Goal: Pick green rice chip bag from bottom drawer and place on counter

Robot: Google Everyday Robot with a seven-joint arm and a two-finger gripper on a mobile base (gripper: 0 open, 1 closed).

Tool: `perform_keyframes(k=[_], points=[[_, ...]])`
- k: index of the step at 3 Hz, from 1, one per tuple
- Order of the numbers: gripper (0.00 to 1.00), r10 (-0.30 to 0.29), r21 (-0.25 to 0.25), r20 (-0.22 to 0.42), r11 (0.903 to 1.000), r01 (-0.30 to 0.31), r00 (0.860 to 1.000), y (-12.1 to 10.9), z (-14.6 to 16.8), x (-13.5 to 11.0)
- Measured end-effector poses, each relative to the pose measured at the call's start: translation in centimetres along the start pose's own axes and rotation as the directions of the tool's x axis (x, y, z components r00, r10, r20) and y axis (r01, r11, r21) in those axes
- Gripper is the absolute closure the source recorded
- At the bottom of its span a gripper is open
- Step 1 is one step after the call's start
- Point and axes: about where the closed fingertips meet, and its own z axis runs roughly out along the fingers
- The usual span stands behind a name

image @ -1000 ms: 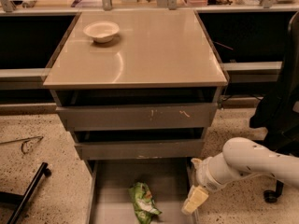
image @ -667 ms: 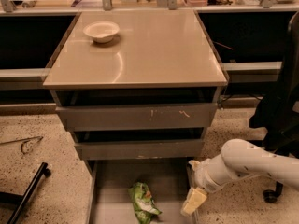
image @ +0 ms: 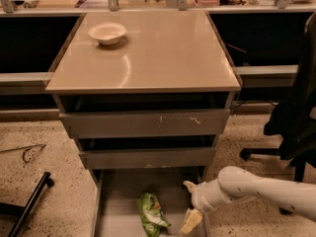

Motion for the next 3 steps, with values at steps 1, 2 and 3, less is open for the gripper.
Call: perform_keyframes(k=[1,2,3], points=[[0.00,0.032,-0.064,0.024,0.9975,-0.030,0.999,2.1,3.5,1.6],[0.00,0.032,-0.064,0.024,0.9975,-0.030,0.999,2.1,3.5,1.6],[0.00,0.029,-0.079,0.045,0.9966,-0.025,0.999,2.1,5.8,1.3]])
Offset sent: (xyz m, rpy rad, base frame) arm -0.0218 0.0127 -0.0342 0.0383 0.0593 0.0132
